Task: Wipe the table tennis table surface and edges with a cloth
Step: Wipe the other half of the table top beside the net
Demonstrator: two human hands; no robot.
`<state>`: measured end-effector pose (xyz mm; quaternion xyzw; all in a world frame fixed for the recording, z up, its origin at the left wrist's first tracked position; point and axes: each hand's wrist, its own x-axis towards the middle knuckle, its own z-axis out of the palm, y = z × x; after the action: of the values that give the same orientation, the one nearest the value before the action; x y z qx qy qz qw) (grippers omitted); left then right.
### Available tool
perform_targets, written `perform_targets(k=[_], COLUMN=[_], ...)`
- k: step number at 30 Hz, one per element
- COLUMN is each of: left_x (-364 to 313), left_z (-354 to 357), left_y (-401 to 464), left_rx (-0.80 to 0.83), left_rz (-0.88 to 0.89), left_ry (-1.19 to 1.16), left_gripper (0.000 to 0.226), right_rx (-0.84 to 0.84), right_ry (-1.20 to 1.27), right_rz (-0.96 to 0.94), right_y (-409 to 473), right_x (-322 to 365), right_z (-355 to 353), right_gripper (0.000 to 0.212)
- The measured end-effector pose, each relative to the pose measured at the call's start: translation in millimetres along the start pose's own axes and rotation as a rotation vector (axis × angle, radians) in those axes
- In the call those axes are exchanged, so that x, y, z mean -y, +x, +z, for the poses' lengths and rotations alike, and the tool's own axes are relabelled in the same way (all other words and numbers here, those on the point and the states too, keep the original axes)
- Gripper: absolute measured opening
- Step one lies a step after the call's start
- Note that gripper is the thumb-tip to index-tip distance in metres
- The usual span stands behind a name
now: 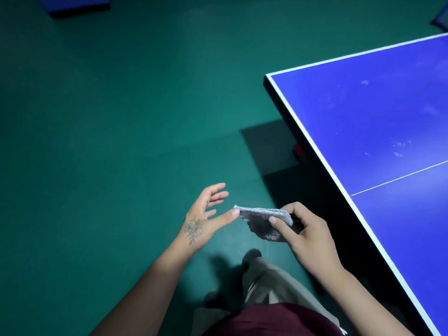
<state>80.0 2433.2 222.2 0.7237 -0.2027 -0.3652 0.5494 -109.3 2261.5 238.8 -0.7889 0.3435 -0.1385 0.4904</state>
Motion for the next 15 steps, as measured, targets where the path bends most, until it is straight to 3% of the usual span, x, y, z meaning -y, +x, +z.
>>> perform_targets(k=[4,15], left_x=[-16,-96], left_z=[-19,-78], left_y=[89,340], left_rx=[0.097,0.125], left_rz=[-0.007,-0.049], left_ry=[0.052,0.141], left_gripper=[0.081,0.081], right_rx=[-0.065,-0.084], right_ry=[0.019,0.086], right_rz=[0.047,0.106], right_y=[78,344], right_x=[4,29], right_z=[15,24], right_gripper=[0.014,0.011])
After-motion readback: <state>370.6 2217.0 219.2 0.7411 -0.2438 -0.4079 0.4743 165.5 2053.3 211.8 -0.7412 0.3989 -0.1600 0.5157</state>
